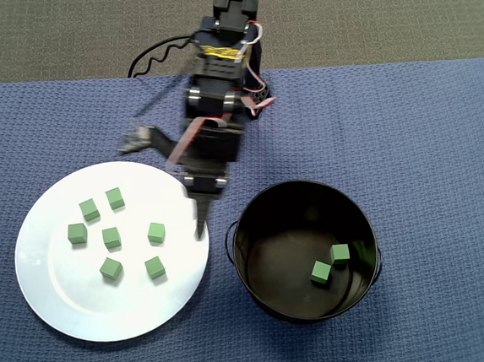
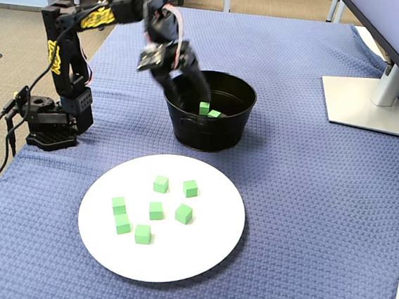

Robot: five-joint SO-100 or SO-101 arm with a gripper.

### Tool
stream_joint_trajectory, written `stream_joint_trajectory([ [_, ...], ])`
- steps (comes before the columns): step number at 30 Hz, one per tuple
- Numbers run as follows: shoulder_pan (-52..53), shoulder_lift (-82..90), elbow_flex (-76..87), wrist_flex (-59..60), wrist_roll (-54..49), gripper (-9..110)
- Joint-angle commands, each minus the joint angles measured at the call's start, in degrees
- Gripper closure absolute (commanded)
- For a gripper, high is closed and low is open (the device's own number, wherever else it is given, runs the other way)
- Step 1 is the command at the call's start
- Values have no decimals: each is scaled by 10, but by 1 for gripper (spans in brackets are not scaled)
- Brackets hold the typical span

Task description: Pick up the green cubes from the white plate and place them in the black recipient

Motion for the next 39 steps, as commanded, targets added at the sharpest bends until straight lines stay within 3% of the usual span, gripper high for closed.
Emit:
stream_joint_trajectory([
  [1,76,-7,13,-34,-122,81],
  [7,154,-28,93,-81,-236,81],
  [14,176,-65,119,-59,-292,81],
  [39,178,-193,62,-101,-166,83],
])
